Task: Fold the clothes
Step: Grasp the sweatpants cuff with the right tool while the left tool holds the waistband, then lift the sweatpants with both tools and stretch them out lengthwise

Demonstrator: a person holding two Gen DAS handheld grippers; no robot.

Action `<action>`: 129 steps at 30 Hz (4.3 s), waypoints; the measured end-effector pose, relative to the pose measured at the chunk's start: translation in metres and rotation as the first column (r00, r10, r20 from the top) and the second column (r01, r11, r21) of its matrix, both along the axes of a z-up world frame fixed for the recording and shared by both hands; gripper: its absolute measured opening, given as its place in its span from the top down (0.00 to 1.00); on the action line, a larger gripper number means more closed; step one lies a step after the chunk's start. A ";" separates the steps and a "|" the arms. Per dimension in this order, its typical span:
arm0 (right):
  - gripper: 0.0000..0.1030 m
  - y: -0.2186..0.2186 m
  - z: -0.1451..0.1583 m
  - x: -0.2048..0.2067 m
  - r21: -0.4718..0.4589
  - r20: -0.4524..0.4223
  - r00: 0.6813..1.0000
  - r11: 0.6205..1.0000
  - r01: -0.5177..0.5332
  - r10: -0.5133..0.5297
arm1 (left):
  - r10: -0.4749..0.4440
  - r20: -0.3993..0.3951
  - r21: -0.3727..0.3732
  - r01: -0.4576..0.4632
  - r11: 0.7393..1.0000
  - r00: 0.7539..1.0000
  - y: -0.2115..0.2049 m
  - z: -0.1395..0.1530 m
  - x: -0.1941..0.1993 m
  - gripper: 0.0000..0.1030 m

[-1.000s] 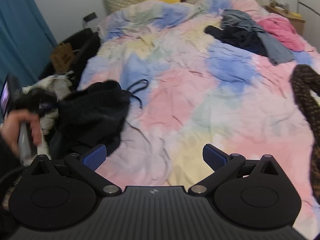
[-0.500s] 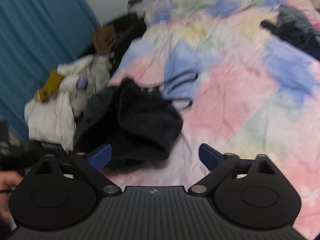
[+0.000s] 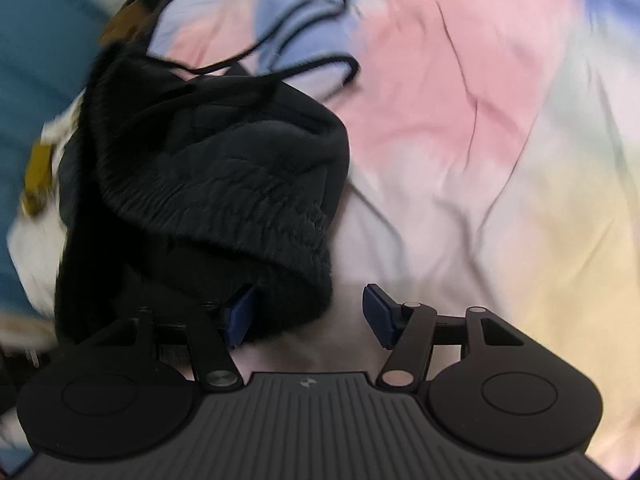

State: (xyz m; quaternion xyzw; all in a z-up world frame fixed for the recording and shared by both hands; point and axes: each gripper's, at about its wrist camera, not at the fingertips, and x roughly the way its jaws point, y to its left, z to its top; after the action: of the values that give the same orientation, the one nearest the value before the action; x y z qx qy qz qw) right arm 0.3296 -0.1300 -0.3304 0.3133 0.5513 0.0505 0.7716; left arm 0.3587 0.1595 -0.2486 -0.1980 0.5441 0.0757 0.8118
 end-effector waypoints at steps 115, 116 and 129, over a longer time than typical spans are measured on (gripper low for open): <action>0.93 -0.166 0.272 -0.138 -0.123 0.553 0.811 0.982 -0.146 0.190 | 0.060 0.366 0.123 -0.112 0.986 0.929 -0.106 0.164 -0.369 0.88; 0.93 -0.170 0.274 -0.142 -0.123 0.558 0.807 0.981 -0.150 0.193 | 0.054 0.368 0.126 -0.107 0.986 0.928 -0.114 0.165 -0.379 0.88; 0.94 -0.262 0.296 -0.176 -0.102 0.616 0.730 0.948 -0.300 0.297 | 0.117 0.383 0.110 -0.171 0.979 0.916 -0.279 0.169 -0.488 0.90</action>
State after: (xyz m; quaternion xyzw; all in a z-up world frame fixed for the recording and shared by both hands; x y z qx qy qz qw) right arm 0.1533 -0.3916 -0.0344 0.1878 0.3077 0.2755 0.8911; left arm -0.1290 -0.1194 -0.0792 -0.1903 0.3564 0.1347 0.9048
